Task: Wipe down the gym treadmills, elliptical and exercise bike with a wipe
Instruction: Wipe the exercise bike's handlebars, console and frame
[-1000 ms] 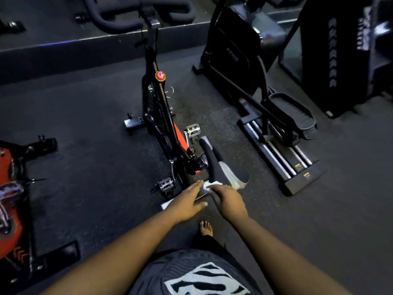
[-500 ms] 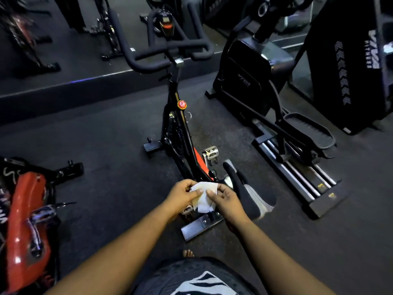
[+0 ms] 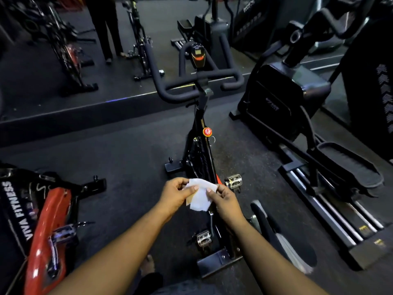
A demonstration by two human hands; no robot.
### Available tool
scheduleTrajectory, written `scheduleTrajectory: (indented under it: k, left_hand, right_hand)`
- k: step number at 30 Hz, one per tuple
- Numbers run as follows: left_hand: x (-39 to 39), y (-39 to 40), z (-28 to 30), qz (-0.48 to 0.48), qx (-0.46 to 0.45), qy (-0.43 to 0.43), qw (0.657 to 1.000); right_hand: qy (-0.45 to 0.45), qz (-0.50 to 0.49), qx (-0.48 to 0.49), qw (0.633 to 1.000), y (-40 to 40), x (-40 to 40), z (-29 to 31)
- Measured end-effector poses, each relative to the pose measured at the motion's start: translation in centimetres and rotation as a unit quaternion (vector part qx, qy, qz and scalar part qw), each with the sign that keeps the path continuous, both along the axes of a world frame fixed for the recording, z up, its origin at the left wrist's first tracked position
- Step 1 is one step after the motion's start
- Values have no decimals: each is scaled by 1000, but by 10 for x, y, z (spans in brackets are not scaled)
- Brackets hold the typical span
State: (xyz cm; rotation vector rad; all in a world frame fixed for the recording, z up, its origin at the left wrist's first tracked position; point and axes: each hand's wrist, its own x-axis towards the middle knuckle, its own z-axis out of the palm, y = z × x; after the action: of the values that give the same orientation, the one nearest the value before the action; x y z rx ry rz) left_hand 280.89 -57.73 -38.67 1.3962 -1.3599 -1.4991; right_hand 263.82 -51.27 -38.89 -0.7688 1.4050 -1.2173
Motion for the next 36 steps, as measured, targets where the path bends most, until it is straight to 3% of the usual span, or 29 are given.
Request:
scheduleTrajectory:
  k: [7, 11, 15, 23, 31, 36]
  left_hand:
    - [17, -96, 7, -24, 2, 42, 999]
    - [41, -164, 10, -47, -39, 22, 998]
    - [63, -216, 19, -75, -68, -6, 995]
    - [91, -302, 44, -89, -139, -29, 986]
    - [98, -400, 54, -66, -201, -85, 974]
    - [95, -469, 70, -35, -284, -168, 943]
  right_hand:
    - [-1, -73, -11, 997, -80, 31, 20]
    - [-52, -129, -9, 990, -135, 68, 29]
    - [-78, -109, -29, 991, -179, 101, 51]
    - [-32, -124, -66, 990, -260, 141, 89]
    - [154, -66, -117, 979, -375, 103, 103]
    - [298, -12, -196, 934, -470, 82, 129]
